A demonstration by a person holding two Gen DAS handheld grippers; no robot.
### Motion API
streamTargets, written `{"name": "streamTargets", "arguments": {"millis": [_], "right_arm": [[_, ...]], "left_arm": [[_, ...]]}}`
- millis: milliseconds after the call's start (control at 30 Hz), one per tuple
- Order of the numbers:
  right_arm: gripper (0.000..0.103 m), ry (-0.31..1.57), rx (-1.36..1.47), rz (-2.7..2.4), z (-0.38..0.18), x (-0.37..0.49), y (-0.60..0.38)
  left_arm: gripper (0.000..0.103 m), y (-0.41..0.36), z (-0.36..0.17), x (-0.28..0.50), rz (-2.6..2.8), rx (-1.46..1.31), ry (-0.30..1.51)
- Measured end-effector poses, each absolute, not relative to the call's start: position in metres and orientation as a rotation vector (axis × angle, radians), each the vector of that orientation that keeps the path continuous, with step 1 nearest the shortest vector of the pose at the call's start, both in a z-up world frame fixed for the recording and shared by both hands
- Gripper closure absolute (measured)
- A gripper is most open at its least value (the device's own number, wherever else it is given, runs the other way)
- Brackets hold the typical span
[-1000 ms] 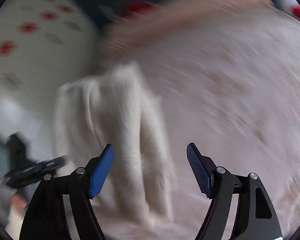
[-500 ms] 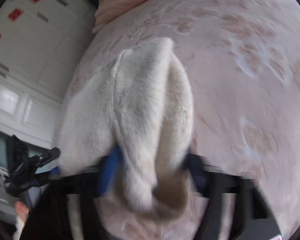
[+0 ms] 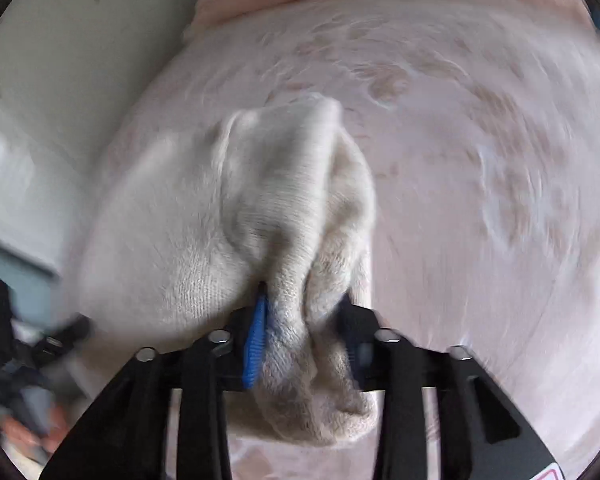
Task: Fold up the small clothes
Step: 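Lower the folded sweater onto the bed and open both grippers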
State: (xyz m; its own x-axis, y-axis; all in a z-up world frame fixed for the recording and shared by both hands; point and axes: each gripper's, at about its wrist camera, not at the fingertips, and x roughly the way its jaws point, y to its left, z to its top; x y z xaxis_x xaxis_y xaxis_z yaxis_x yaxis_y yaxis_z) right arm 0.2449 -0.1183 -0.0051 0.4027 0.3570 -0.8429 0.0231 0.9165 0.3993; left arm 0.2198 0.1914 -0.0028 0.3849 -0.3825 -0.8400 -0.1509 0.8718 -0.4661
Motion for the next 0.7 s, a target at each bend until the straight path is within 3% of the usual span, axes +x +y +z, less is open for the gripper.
{"name": "streamTargets", "arguments": {"millis": [33,100,200,267,300,333,400,433,567,667,700], "right_arm": [[0.042,1.122,0.405,0.204,-0.003,0.241,-0.122],[0.028,1.109,0.426,0.182,-0.001,0.238,-0.127],[0.025,1.192,0.515,0.244,-0.027,0.25,-0.122],[0.033,1.247,0.664,0.291,-0.054,0.256,-0.121],[0.063,1.234,0.77,0.328,-0.064,0.257,-0.121],[0.069,1.22,0.819,0.348,-0.063,0.257,-0.118],[0.075,1.165,0.749,0.332,-0.04,0.256,-0.112],[0.078,1.121,0.699,0.348,-0.019,0.252,-0.109],[0.078,1.043,0.519,0.327,0.03,0.219,-0.11],[0.072,1.172,0.441,0.253,-0.012,0.208,-0.107],[0.067,1.211,0.431,0.234,-0.026,0.207,-0.109]], "left_arm": [[0.011,0.191,-0.002,0.219,-0.156,-0.518,1.171],[0.009,0.192,-0.004,0.219,-0.158,-0.522,1.16],[0.008,0.197,-0.016,0.226,-0.158,-0.604,1.189],[0.007,0.201,-0.03,0.233,-0.176,-0.678,1.223],[0.015,0.203,-0.036,0.235,-0.191,-0.709,1.234],[0.04,0.204,-0.04,0.237,-0.226,-0.748,1.238],[0.046,0.203,-0.035,0.243,-0.252,-0.765,1.251],[0.05,0.201,-0.026,0.243,-0.256,-0.734,1.243],[0.05,0.185,0.013,0.23,-0.369,-0.594,1.207],[0.047,0.156,-0.006,0.218,-0.322,-0.413,1.253],[0.04,0.152,-0.015,0.217,-0.299,-0.366,1.259]]}}
